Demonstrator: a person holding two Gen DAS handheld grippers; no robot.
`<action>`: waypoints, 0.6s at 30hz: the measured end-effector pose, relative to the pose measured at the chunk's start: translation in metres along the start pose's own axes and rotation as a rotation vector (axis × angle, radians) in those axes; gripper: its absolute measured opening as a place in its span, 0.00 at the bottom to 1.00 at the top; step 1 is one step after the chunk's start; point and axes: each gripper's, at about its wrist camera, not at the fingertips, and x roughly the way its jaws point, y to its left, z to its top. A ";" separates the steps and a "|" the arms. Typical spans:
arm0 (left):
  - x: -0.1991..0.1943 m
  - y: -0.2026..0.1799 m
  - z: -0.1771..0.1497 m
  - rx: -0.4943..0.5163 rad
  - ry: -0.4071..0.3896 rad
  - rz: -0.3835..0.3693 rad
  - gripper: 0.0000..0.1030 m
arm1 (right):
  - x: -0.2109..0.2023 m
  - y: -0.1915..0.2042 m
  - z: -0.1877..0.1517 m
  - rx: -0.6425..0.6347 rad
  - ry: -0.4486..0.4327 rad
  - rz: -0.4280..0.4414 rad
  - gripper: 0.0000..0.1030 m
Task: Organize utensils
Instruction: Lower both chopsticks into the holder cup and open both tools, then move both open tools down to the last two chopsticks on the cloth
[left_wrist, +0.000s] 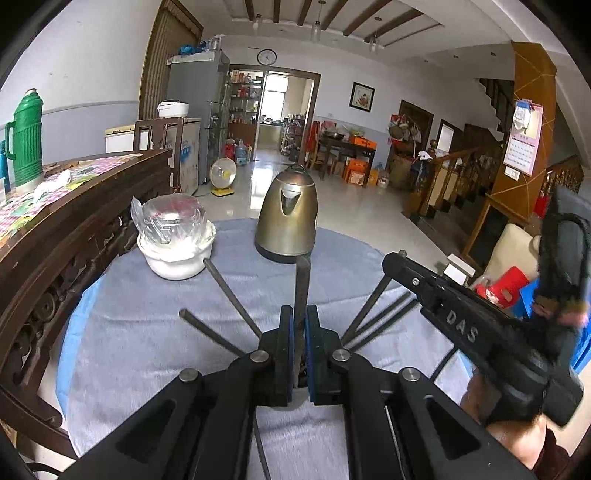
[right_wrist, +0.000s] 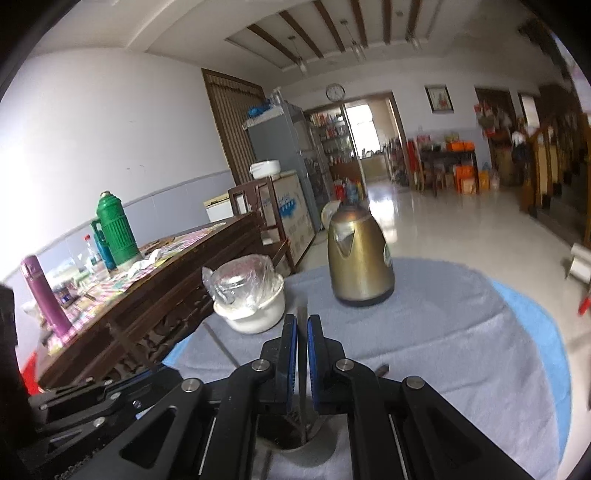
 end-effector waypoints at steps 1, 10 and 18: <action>-0.002 -0.001 -0.002 0.001 0.002 -0.004 0.06 | -0.001 -0.003 -0.001 0.014 0.007 0.004 0.08; -0.034 -0.002 -0.031 0.052 -0.022 0.020 0.40 | -0.028 -0.025 -0.010 0.150 -0.025 0.107 0.17; -0.038 0.008 -0.069 0.030 0.038 0.061 0.55 | -0.076 -0.039 -0.030 0.220 -0.143 0.133 0.57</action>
